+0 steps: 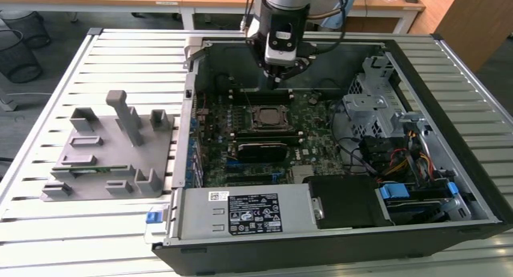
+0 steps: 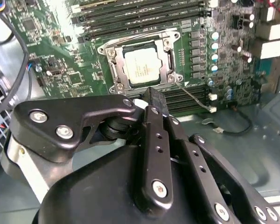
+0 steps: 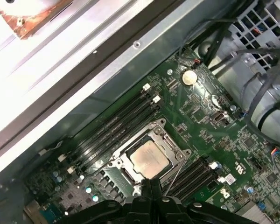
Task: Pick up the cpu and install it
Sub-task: 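Close the cpu cover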
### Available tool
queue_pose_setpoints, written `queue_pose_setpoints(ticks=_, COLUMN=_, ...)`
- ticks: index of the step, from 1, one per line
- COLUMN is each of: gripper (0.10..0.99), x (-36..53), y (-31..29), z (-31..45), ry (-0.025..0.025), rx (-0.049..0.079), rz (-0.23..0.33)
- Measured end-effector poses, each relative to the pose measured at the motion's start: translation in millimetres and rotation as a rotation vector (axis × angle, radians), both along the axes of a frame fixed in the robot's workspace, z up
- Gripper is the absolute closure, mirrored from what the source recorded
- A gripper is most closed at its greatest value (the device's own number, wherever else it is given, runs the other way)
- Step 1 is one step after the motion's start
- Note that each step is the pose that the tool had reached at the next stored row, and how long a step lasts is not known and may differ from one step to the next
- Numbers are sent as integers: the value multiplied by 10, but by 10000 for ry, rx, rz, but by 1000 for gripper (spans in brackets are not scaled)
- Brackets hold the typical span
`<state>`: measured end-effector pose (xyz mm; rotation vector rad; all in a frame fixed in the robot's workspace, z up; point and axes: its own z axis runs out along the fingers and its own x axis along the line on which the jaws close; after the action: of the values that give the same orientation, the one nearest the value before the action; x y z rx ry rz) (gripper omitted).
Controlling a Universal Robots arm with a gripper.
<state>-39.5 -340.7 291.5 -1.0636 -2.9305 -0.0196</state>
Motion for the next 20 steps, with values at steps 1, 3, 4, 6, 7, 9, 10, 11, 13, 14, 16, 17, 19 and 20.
queue_pose_setpoints(ticks=1, gripper=980, x=0, y=0, z=0, ry=0, rx=0, rz=171)
queue_pose_setpoints(ticks=3, gripper=980, x=1, y=0, z=-1, ry=0, rx=0, rz=519)
queue_pose_setpoints(ticks=4, gripper=980, x=1, y=0, z=-1, ry=0, rx=-1, rz=700)
queue_pose_setpoints(ticks=6, gripper=980, x=1, y=0, z=-3, ry=0, rx=-1, rz=1060)
queue_pose_setpoints(ticks=7, gripper=980, x=1, y=0, z=-3, ry=1, rx=-1, rz=1256)
queue_pose_setpoints(ticks=9, gripper=980, x=1, y=0, z=-4, ry=1, rx=-1, rz=1617)
queue_pose_setpoints(ticks=10, gripper=980, x=1, y=0, z=-5, ry=0, rx=-1, rz=1795)
queue_pose_setpoints(ticks=11, gripper=980, x=1, y=0, z=-5, ry=0, rx=-1, rz=1976)
queue_pose_setpoints(ticks=13, gripper=980, x=1, y=0, z=-6, ry=0, rx=-1, rz=2335)
queue_pose_setpoints(ticks=14, gripper=980, x=1, y=0, z=-6, ry=0, rx=-1, rz=2516)
queue_pose_setpoints(ticks=16, gripper=980, x=1, y=0, z=-8, ry=0, rx=-1, rz=2892)
queue_pose_setpoints(ticks=17, gripper=980, x=1, y=0, z=-9, ry=0, rx=0, rz=3071)
queue_pose_setpoints(ticks=19, gripper=980, x=1, y=0, z=-13, ry=1, rx=0, rz=3937)
queue_pose_setpoints(ticks=20, gripper=980, x=1, y=0, z=-14, ry=0, rx=0, rz=4119)
